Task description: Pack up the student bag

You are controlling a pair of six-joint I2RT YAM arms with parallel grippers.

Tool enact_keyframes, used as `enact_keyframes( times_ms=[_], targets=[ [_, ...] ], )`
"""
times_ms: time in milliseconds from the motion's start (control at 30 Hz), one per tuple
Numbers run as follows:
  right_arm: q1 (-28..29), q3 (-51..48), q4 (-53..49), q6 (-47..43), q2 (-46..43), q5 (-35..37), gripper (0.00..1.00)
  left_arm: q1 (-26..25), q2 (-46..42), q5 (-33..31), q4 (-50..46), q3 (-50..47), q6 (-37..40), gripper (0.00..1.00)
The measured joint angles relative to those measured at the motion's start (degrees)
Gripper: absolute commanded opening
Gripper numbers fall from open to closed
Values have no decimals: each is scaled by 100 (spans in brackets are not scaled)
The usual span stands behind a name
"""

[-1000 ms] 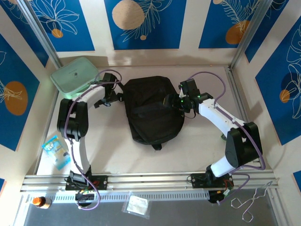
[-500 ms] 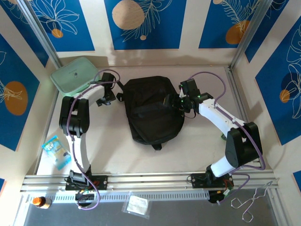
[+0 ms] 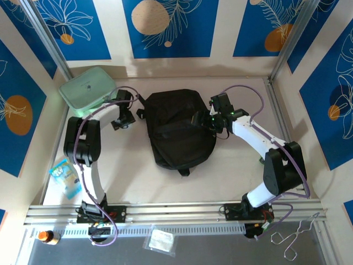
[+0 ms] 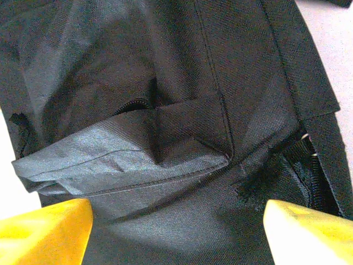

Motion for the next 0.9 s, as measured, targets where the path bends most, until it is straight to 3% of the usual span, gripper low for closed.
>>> enact_keyframes(
  times_ms=[200, 367, 533, 900],
  targets=[
    [4, 0, -2, 2, 87, 0, 81, 0, -306, 142, -85, -142, 59, 72],
    [26, 0, 2, 7, 107, 0, 82, 22, -210, 146, -168, 313, 337, 75],
    [63, 0, -2, 4, 107, 0, 81, 144, 234, 195, -168, 914, 612, 73],
    [66, 0, -24, 7, 107, 2, 81, 468, 664, 341, -164, 944, 791, 60]
  ],
)
